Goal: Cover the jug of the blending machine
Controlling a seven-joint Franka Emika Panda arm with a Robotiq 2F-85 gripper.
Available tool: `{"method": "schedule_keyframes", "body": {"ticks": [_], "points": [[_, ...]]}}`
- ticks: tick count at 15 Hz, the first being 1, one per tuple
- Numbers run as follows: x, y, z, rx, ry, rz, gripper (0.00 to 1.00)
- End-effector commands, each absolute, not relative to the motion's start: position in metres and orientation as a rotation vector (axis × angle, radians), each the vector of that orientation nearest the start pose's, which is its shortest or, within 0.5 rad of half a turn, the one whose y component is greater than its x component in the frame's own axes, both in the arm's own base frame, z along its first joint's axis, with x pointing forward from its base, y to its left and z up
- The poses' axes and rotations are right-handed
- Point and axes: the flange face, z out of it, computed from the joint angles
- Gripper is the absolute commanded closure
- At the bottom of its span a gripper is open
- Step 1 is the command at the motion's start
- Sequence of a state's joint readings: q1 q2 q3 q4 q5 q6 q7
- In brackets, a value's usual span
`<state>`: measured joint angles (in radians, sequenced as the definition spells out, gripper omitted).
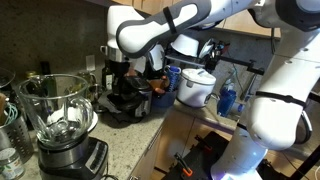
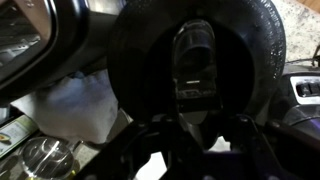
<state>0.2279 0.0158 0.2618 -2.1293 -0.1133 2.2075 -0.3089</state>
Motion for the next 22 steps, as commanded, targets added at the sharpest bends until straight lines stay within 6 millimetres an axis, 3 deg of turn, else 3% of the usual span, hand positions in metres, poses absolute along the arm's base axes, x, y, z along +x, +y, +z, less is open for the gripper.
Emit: {"method": "schedule_keyframes", "body": {"ticks": [1,6,11,17,22], "points": [[0.475,0.264,0.475,-2.917,-1.360,-0.134,0.83],[0.458,0.296,0.548,-2.904,-1.433,-0.145,0.83],[0.445,0.337,0.592,-2.845,-1.529,-0.136,0.83],[0.424,0.403,0.612,-2.745,-1.691,-0.130,0.83],[0.425,0.452,0.601,-2.666,-1.810,-0.110,0.83]]}}
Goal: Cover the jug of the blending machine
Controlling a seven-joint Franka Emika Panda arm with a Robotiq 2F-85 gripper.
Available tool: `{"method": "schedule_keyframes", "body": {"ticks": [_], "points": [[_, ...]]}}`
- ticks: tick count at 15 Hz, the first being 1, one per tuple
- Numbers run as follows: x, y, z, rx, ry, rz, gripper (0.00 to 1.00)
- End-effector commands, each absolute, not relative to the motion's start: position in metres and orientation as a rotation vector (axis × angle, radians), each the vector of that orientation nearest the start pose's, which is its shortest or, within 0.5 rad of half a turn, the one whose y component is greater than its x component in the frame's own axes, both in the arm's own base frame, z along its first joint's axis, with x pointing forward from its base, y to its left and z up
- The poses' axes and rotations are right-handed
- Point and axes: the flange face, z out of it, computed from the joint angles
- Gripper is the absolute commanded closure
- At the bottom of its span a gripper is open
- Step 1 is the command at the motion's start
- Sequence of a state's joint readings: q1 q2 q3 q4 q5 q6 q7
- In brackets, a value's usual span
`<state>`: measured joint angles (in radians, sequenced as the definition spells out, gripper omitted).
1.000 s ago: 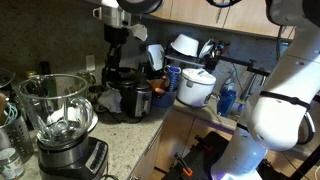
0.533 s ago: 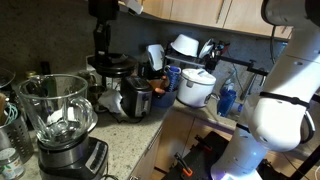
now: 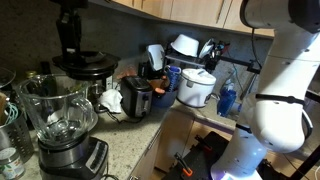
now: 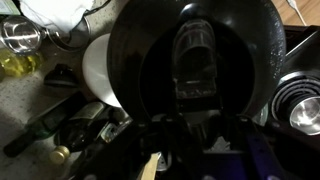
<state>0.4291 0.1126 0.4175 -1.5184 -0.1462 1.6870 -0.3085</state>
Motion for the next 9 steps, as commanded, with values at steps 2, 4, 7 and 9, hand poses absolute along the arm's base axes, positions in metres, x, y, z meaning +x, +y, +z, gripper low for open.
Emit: {"method": "schedule_keyframes", "body": {"ticks": [2,4,7,9], "points": [[0.428,0.470,0.594,-2.648,-1.844,-0.104,0.83],[0.430,0.485,0.589,-2.626,-1.876,-0.098,0.83],[0.432,0.505,0.582,-2.592,-1.909,-0.094,0.83],[0.433,0.515,0.583,-2.572,-1.917,-0.101,0.83]]}}
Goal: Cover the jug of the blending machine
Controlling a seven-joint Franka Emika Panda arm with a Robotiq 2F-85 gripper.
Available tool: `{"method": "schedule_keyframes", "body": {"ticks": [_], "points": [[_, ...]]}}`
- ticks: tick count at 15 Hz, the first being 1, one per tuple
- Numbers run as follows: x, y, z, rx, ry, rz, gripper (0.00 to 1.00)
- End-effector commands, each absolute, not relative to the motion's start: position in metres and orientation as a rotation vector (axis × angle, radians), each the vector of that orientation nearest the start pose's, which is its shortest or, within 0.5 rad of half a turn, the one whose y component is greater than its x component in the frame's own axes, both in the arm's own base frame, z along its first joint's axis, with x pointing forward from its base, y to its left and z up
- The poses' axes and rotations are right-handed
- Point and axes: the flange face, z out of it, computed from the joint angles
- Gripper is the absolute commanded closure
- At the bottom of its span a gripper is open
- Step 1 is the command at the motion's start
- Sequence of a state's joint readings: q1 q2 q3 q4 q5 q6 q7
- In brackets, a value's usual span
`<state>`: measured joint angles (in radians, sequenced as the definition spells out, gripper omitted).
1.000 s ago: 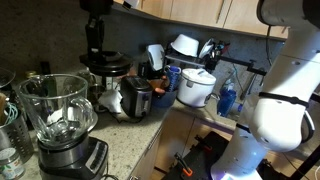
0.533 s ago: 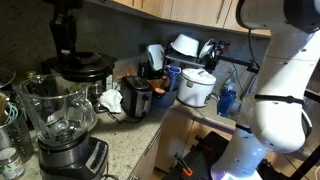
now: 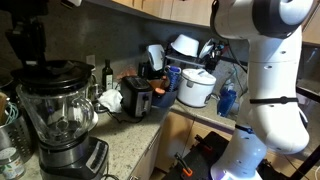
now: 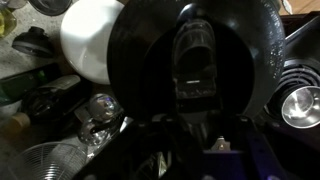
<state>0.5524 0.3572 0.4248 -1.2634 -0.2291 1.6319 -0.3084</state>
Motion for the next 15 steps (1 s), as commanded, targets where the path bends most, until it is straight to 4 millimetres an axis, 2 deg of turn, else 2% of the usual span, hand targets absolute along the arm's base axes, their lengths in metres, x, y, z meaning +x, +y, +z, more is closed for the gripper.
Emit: {"method": "schedule_keyframes", "body": {"ticks": [1,4,9,15], "points": [[0.433,0.519,0.585,-2.568,-1.918,-0.103,0.83],[0.437,0.520,0.587,-2.569,-1.912,-0.078,0.83],[0.457,0.505,0.592,-2.607,-1.853,-0.089,0.83],[0.467,0.496,0.590,-2.617,-1.826,-0.082,0.83]]}}
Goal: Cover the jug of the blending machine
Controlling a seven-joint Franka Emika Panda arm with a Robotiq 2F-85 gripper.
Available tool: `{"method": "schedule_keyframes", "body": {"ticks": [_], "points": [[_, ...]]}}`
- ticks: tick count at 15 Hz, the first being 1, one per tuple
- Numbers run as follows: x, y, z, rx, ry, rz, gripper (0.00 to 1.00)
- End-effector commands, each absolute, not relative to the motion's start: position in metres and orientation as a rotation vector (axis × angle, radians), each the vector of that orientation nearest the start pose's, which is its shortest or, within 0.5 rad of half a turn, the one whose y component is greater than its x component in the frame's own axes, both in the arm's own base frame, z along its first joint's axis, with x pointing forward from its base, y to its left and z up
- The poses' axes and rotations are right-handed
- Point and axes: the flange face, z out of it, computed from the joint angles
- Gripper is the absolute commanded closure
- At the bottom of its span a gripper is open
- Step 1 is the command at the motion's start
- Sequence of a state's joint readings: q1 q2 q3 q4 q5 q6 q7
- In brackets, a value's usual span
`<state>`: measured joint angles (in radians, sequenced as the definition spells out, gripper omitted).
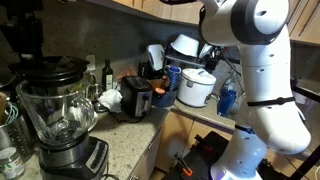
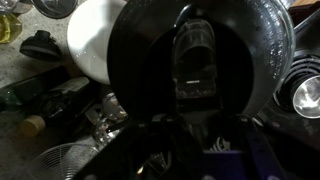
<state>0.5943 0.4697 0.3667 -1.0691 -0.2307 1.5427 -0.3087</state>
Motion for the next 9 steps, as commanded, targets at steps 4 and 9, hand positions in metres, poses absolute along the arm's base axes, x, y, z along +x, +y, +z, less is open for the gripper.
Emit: {"method": "schedule_keyframes", "body": {"ticks": [4,9], "points": [[0.4660,0.4956,0.5891,-2.610,-1.825,-0.073,0.83],[0.4622,0.4964,0.5889,-2.604,-1.822,-0.065,0.83]]}}
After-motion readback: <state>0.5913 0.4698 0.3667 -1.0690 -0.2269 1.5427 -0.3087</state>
